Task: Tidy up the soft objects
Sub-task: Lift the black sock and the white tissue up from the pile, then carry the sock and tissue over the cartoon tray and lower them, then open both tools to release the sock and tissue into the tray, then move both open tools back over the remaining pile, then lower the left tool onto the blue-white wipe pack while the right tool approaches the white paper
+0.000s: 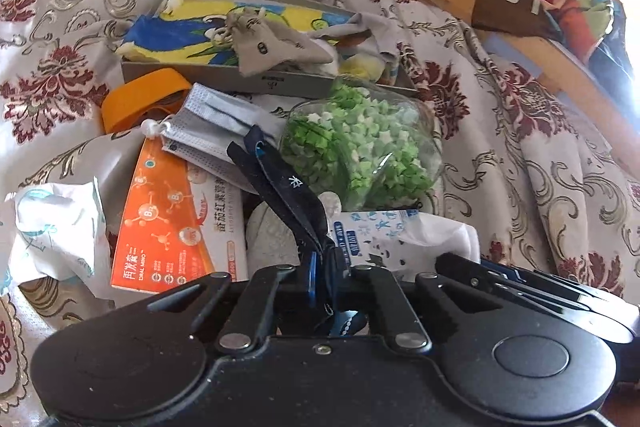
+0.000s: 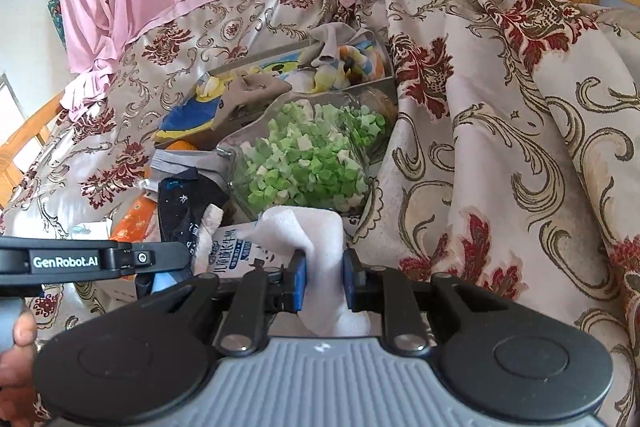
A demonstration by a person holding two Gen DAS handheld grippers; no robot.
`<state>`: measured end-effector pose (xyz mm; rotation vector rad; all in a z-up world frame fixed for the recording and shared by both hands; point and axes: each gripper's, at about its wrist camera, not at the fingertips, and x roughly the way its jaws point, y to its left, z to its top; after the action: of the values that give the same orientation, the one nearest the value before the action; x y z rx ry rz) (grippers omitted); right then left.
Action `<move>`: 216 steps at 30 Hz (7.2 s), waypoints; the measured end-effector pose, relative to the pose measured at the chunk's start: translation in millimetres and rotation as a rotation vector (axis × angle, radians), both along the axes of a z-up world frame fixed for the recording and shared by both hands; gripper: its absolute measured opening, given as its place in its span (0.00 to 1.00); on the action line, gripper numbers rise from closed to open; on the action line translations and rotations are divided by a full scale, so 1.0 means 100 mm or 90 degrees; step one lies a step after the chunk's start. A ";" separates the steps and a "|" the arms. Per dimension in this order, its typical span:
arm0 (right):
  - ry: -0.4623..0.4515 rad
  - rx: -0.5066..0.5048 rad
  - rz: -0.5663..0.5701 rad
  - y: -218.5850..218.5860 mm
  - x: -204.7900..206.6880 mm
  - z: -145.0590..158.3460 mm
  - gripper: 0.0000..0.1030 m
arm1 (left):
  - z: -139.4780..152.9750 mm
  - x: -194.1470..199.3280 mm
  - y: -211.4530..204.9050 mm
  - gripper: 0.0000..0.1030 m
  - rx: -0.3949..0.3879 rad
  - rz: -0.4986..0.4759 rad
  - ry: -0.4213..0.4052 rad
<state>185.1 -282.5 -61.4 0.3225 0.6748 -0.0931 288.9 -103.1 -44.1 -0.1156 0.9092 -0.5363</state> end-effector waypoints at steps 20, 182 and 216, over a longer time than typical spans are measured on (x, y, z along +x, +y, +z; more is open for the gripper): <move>-0.115 -0.011 0.027 0.02 -0.12 0.23 0.21 | 0.54 -0.13 0.18 0.06 -0.039 -0.061 -0.099; -0.058 -0.121 0.035 0.61 -0.84 0.36 1.00 | 0.09 -1.64 1.09 0.99 0.091 0.258 -0.254; -0.021 -0.040 0.224 0.92 0.12 -0.16 0.76 | -0.37 0.02 1.63 0.92 -0.215 0.246 -0.083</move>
<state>197.5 -190.0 -77.8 0.1405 0.6849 0.2256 290.4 60.2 -80.9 -0.5452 0.6400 -0.3274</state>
